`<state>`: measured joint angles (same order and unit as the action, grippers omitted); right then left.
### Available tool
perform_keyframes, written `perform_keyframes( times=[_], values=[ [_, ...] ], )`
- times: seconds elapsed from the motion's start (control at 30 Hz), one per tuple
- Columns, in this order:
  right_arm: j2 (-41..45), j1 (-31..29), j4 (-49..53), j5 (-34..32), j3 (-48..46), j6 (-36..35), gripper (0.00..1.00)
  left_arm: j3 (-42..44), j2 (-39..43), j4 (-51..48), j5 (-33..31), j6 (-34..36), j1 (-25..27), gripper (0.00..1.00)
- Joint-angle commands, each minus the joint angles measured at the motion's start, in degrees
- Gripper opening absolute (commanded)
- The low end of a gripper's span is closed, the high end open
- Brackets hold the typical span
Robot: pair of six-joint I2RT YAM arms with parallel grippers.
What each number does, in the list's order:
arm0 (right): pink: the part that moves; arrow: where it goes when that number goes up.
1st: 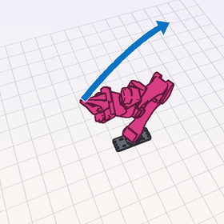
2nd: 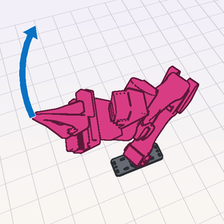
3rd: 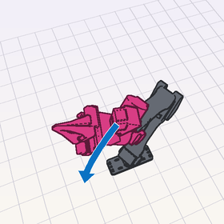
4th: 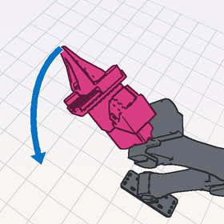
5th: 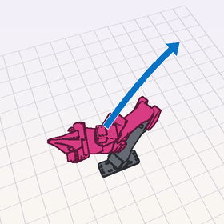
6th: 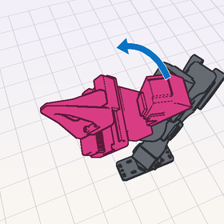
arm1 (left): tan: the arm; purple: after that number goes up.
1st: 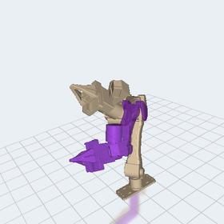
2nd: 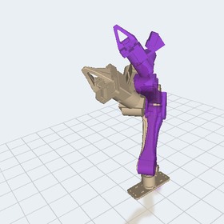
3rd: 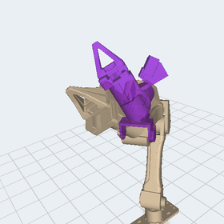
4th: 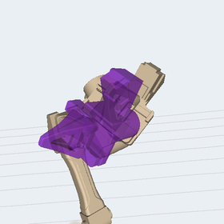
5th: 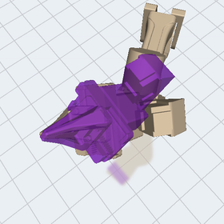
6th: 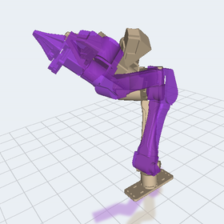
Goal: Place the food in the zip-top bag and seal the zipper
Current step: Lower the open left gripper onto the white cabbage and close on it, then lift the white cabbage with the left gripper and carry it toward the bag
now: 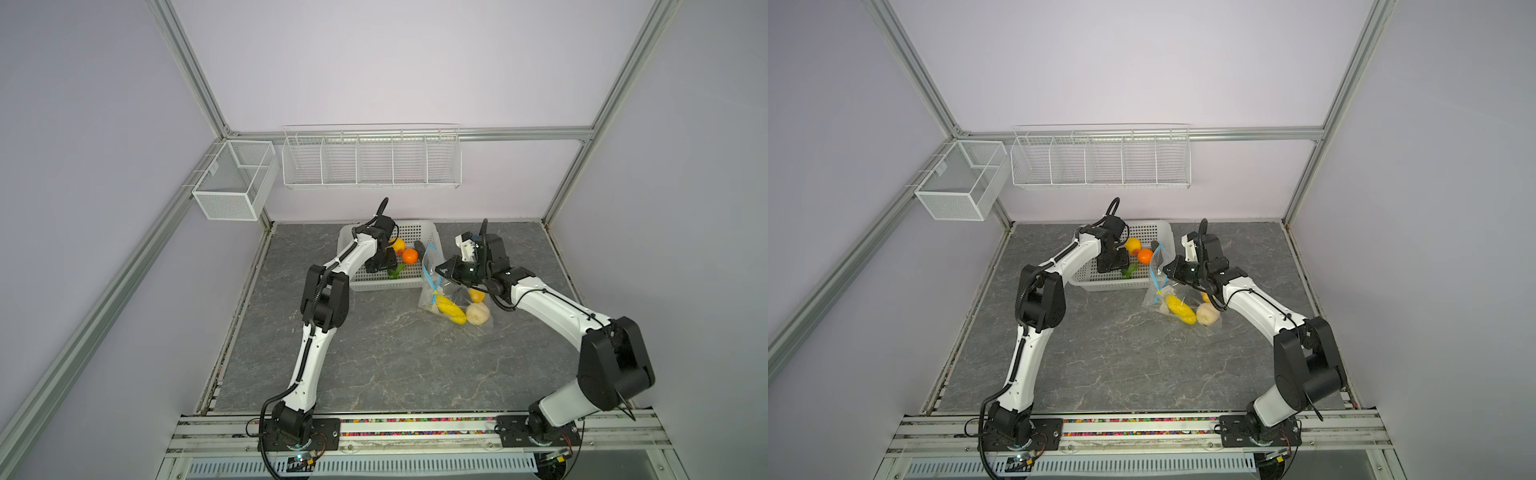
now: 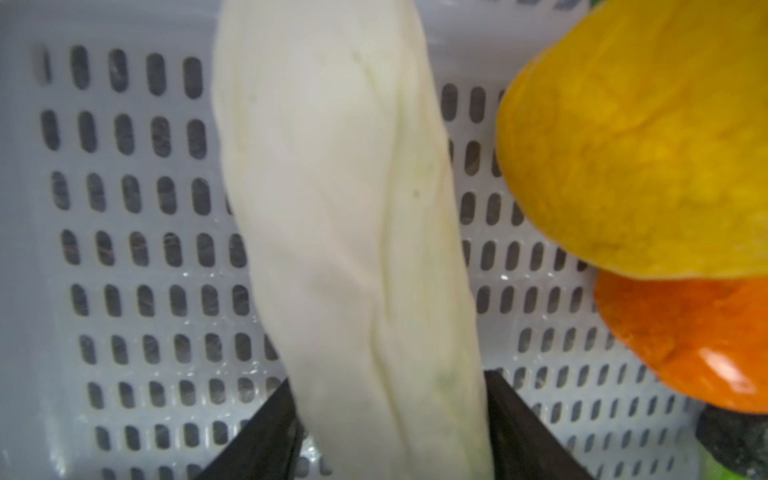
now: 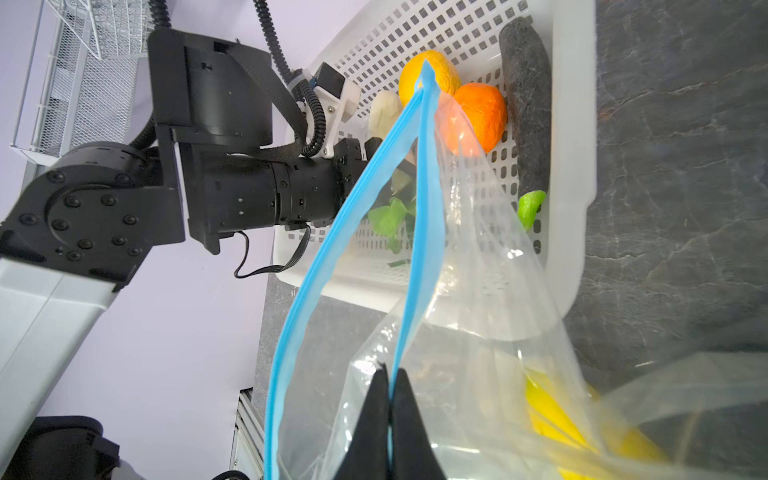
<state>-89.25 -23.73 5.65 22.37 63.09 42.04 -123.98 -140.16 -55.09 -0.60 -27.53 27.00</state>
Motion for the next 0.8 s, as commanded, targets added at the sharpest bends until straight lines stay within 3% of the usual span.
perform_keyframes(
  times=[0.0,0.33,0.77],
  values=[
    [2.5,-0.2,-0.9,0.6,-1.0,0.9,0.06,0.0,1.4,-1.2,-2.4,-0.2,0.1,0.63],
    [2.9,-0.3,0.2,0.2,-0.7,0.6,0.07,-5.4,-0.6,-3.0,-2.5,0.4,0.1,0.44],
    [2.8,-0.2,0.9,-0.2,0.1,-0.3,0.06,-6.3,2.8,-6.5,-0.1,0.1,0.1,0.36]
  ],
)
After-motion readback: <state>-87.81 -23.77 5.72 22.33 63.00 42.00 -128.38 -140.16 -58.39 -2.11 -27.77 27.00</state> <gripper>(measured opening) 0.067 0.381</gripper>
